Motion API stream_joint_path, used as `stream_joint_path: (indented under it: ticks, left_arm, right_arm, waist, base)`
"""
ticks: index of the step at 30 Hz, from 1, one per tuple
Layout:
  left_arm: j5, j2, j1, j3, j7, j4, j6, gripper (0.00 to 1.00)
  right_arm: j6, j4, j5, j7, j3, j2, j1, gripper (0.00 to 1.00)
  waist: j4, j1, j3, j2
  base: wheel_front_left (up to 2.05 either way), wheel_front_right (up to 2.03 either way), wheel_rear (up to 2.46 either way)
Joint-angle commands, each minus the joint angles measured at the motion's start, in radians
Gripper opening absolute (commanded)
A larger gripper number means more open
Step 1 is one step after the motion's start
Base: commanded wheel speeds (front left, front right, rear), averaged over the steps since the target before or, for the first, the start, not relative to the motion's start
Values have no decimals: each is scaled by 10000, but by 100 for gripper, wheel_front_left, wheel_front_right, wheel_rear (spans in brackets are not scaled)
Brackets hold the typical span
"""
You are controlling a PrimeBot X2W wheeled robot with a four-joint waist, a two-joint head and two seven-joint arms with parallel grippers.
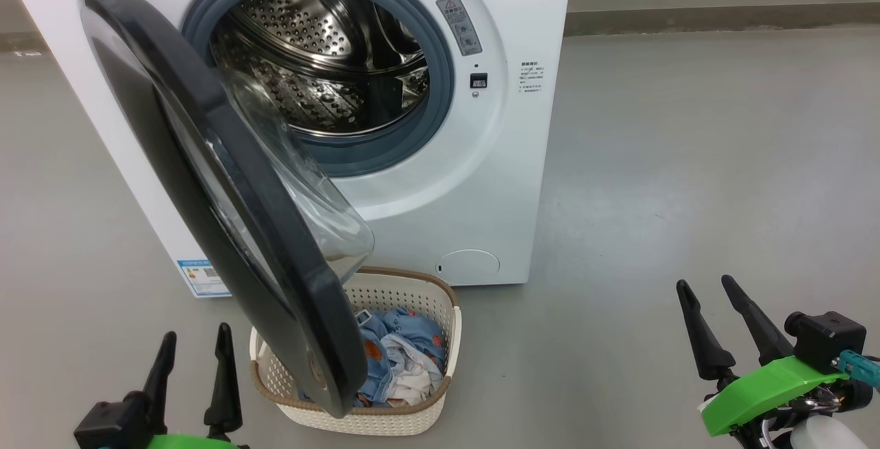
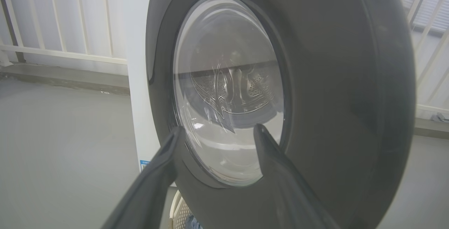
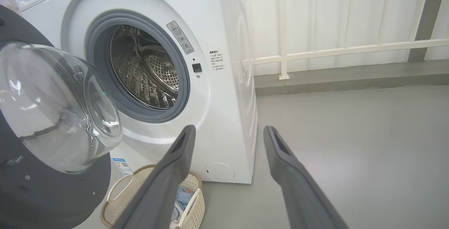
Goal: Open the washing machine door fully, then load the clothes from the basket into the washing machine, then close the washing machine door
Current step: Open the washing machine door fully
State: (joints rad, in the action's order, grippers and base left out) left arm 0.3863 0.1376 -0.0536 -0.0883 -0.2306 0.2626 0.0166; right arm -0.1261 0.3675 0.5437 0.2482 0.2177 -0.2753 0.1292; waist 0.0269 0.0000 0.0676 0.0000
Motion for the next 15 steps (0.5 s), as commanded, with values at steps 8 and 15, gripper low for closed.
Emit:
stream_joint_path:
  ticks: [8, 15]
  left_arm:
    - [51, 200, -256, 290, -154, -276, -104, 100]
    - [82, 247, -294, 229, -162, -270, -114, 100]
  right_arm:
    - [-46, -119, -111, 122, 160, -75, 77, 100]
    - [-46, -66, -71, 127, 185, -4, 114, 100]
  waist:
    - [-29, 0, -13, 0]
    - [-15, 0, -57, 0]
  base:
    - [0, 0, 0]
    - [0, 0, 0]
